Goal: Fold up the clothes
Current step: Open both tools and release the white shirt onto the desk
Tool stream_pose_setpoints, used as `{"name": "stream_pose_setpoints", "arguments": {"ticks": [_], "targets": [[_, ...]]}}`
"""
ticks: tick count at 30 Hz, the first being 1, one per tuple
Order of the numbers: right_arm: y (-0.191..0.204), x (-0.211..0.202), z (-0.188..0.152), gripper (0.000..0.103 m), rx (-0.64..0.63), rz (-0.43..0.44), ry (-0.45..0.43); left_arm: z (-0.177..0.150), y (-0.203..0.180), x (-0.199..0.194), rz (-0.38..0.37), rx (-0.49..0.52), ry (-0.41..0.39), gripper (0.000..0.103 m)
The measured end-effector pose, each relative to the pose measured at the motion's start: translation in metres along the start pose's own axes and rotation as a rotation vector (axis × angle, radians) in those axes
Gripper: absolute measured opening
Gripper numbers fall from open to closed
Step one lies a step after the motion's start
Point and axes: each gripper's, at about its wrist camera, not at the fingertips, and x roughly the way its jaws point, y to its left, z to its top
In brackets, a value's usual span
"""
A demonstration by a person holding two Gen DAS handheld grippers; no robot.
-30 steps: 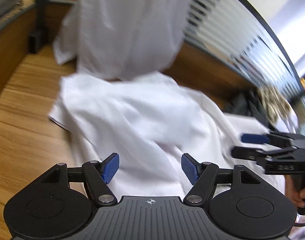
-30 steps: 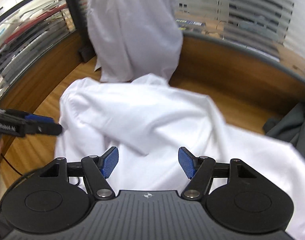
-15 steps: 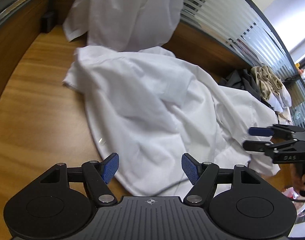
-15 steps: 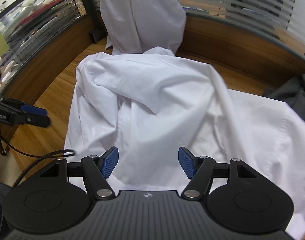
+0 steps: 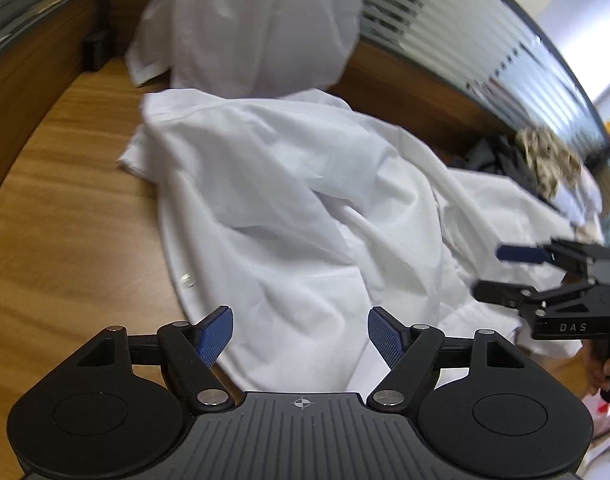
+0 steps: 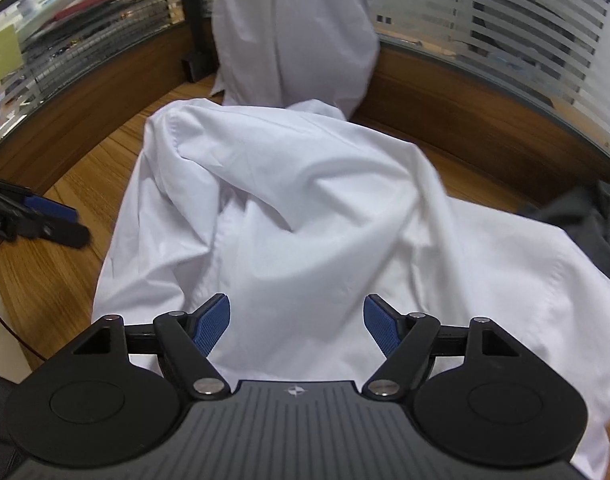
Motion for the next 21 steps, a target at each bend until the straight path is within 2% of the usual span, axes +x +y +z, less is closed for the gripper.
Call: {"name": "stream_pose_setpoints", "arguments": {"ticks": [3,9,14,17,21], "targets": [[0.009,0.015,0.008,0.078,-0.013,0.014,-0.021,0.009,-0.009,0.017,0.014,0.030,0.001,0.077],[0.021,0.042,0.023,0.076,-0.076,0.017,-0.026,0.028,-0.015,0.046,0.032,-0.006,0.010,0.077],[0.029,0.070,0.027,0.073,-0.126,0.010,0.019,0.036,-0.012,0.067,0.043,-0.097,0.029,0.077],[0.031,0.084,0.027,0.067,-0.130,0.011,0.052,0.039,-0.009,0.078,0.061,-0.161,0.041,0.076],[0.032,0.093,0.027,0.065,-0.124,0.017,0.070,0.041,-0.011,0.086,0.085,-0.187,0.052,0.074]]}}
